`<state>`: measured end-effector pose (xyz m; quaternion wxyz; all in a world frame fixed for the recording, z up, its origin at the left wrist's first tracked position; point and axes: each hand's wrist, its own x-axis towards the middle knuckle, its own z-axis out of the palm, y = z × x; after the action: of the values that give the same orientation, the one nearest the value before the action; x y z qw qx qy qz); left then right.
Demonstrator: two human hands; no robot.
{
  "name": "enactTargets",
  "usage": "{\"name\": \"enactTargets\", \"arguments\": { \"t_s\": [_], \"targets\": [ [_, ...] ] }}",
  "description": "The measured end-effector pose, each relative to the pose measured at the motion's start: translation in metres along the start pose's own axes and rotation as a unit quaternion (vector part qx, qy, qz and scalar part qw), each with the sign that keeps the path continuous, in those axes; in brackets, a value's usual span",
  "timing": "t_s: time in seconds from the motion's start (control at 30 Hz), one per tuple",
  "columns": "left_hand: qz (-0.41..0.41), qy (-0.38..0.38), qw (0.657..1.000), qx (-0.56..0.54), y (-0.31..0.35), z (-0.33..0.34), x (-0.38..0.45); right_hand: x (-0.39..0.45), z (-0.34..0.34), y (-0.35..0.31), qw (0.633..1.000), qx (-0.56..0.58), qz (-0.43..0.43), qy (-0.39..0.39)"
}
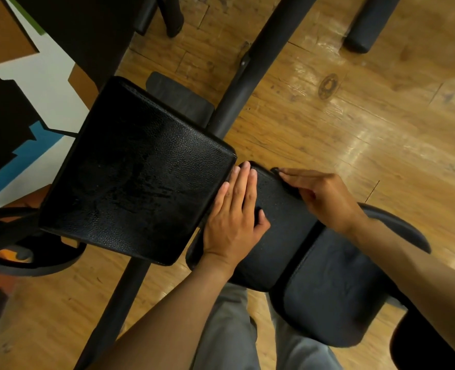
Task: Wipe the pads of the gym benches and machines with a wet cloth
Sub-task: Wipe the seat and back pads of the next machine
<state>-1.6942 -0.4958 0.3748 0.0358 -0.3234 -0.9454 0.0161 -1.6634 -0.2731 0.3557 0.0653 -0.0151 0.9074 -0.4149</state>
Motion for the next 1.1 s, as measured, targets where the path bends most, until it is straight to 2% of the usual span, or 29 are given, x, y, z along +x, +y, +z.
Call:
{"name": "enactTargets", "arguments": {
  "t_s": [0.1,0.33,0.43,0.57,0.83,0.9,1.1],
  "targets": [
    [-0.001,-0.001,1.000,0.005,0.000,0.000,0.000,-0.015,0.000,0.002,0.999,0.021,0.037,0.010],
    [-0.003,-0.004,1.000,-0.001,0.000,-0.001,0.000,0.059,0.007,-0.041,0.998,0.062,-0.015,-0.009],
    [-0.003,-0.005,1.000,-0.005,0.000,0.000,-0.001,0.025,-0.001,-0.021,0.999,0.035,-0.006,-0.034],
    [-0.002,-0.003,1.000,0.006,0.001,0.000,-0.001,-0.029,-0.010,0.005,0.997,-0.025,0.052,-0.055],
    [-0.005,0.002,1.000,0.002,0.001,-0.001,0.000,0.030,0.000,-0.017,0.997,0.023,0.010,-0.078],
    [-0.006,0.001,1.000,0.001,0.001,-0.001,0.000,0.018,-0.002,-0.007,0.995,0.014,0.008,-0.096],
    [-0.008,-0.007,1.000,0.006,0.002,0.000,0.000,-0.047,-0.012,0.022,0.992,-0.004,0.076,-0.103]
  ]
}}
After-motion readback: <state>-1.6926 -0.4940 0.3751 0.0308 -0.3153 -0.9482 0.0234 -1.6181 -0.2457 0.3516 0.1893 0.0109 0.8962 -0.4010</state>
